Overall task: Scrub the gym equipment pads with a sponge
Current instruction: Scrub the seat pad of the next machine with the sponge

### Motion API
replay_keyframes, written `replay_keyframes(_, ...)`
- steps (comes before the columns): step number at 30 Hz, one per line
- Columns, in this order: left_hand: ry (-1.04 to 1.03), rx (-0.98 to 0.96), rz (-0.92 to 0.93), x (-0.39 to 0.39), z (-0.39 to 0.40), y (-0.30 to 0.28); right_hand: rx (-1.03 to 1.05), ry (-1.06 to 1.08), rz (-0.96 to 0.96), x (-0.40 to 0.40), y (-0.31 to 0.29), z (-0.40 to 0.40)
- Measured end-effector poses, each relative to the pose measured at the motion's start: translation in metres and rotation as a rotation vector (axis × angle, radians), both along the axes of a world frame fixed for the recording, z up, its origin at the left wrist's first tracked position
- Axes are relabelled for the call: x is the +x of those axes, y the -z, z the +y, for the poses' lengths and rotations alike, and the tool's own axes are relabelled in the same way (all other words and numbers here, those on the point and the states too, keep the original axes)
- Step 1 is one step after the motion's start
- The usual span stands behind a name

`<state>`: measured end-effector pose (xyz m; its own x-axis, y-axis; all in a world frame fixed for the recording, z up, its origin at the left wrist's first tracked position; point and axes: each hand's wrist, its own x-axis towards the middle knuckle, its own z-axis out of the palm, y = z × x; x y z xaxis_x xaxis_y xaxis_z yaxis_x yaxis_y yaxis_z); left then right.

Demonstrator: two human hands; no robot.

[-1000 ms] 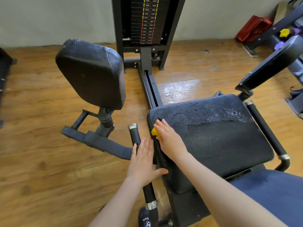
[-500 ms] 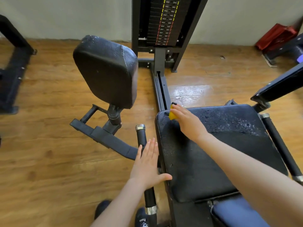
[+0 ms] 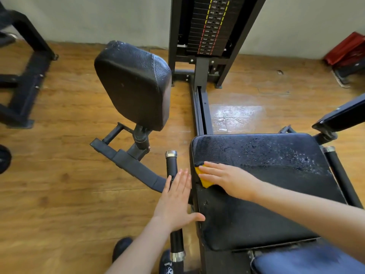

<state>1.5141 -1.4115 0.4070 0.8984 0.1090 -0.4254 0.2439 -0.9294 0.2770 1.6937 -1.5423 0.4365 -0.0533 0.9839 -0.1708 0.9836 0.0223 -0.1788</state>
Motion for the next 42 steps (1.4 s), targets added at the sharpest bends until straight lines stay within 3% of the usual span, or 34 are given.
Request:
replay_keyframes(2, 0.01, -0.001, 0.008, 0.0, 0.0, 0.0, -0.024, 0.037, 0.03, 0.019, -0.008, 0.012)
replay_keyframes(6, 0.028, -0.007, 0.03, 0.0, 0.001, 0.001, 0.043, 0.514, 0.153, 0.049, -0.01, 0.06)
replay_keyframes(9, 0.038, -0.01, 0.02, 0.0, 0.0, 0.002, 0.061, 0.646, 0.17, 0.041, 0.002, 0.075)
replay_keyframes(14, 0.036, -0.004, 0.013, 0.0, 0.001, 0.001, 0.153, 0.436, 0.108, 0.002, 0.017, 0.033)
replay_keyframes(20, 0.028, 0.011, -0.009, 0.001, 0.0, 0.002, 0.084, 0.219, 0.054, -0.006, 0.009, -0.019)
replay_keyframes(22, 0.028, 0.008, -0.009, 0.001, 0.0, 0.002, 0.129, 0.333, 0.096, 0.015, 0.002, -0.005)
replay_keyframes(26, 0.014, -0.01, 0.001, 0.001, 0.001, 0.003, 0.172, 0.791, 0.166, 0.058, 0.004, 0.026)
replay_keyframes(29, 0.026, -0.021, 0.015, 0.001, 0.0, 0.002, 0.176, 0.912, 0.156, 0.053, 0.013, 0.038)
replay_keyframes(35, 0.013, -0.03, 0.048, 0.003, 0.001, -0.002, 0.286, 0.732, 0.028, -0.004, 0.027, 0.002)
replay_keyframes(42, 0.029, -0.019, 0.064, 0.003, 0.002, -0.005, 0.169, 0.518, -0.034, 0.005, 0.007, -0.007)
